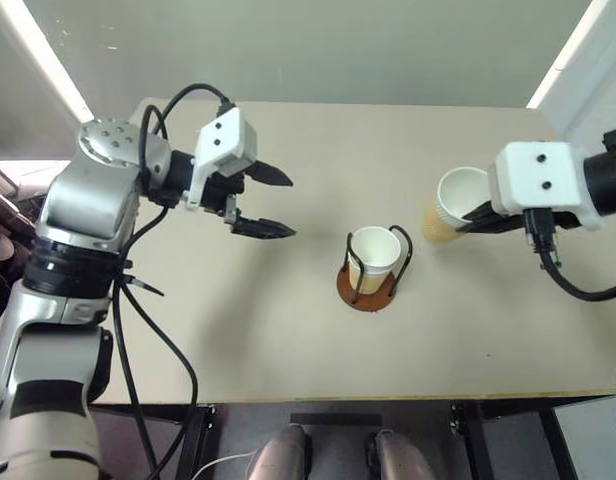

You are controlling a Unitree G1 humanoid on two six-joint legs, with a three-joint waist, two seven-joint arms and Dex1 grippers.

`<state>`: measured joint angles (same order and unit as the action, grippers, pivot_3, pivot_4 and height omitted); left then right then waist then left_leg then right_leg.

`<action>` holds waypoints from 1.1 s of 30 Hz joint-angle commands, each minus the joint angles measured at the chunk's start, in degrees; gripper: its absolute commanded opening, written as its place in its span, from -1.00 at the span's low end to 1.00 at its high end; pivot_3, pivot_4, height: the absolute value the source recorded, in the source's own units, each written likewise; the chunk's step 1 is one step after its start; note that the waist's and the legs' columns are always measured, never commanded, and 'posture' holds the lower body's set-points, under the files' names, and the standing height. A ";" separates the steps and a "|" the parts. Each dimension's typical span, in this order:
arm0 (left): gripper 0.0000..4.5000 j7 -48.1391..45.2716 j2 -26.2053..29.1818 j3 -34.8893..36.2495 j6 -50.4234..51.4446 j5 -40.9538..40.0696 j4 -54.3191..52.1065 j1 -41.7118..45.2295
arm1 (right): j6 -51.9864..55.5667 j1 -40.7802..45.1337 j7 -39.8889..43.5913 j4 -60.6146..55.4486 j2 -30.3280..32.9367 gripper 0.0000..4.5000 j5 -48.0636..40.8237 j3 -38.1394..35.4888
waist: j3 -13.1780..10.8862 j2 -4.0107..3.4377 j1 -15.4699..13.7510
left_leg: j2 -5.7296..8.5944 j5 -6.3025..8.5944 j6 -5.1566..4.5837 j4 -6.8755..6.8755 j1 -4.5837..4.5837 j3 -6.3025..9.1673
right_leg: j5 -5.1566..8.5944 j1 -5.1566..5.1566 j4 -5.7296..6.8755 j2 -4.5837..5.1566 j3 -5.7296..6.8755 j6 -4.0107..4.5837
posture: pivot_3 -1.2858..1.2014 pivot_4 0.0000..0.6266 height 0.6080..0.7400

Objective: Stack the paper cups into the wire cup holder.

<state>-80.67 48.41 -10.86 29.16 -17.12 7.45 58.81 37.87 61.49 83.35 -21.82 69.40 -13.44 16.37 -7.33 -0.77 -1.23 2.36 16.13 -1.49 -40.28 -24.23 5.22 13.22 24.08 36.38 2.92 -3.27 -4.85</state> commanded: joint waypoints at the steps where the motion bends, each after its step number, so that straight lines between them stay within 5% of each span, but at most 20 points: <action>1: 1.00 0.23 -0.57 0.83 -0.54 0.33 -0.58 0.84 | -0.87 6.92 1.72 1.28 -5.85 -1.00 2.74 4.11 | 0.00 0.00 0.20 | 0.00 -0.01 0.02 0.06 0.00 0.01 | 0.00 0.02 -0.01 0.01 0.02 0.01 | 0.03 -0.52 1.00; 10: 1.00 -0.09 -1.50 0.68 -1.00 1.31 -0.36 0.59 | -3.13 10.50 3.70 4.28 -13.50 -1.00 6.63 7.92 | 0.00 0.00 0.31 | 0.01 -0.03 0.05 0.23 -0.22 0.13 | 0.11 0.18 -0.28 0.03 0.15 0.19 | 0.03 -0.52 1.00; 33: 1.00 -0.29 -1.81 0.52 -1.18 1.72 -0.26 0.74 | -0.21 6.56 5.32 -0.83 -15.38 -1.00 7.03 9.10 | 0.00 0.00 0.35 | -0.02 -0.04 0.07 0.27 -0.26 0.13 | 0.11 0.18 -0.35 0.02 0.15 0.20 | 0.03 -0.52 1.00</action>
<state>-80.93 46.31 -11.13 28.66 -15.72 7.99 58.74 38.00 67.82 88.38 -21.70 53.99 -6.61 25.91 -7.33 -0.77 -0.88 2.34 16.10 -1.43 -40.02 -24.49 5.35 13.33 24.26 36.03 2.94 -3.12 -4.65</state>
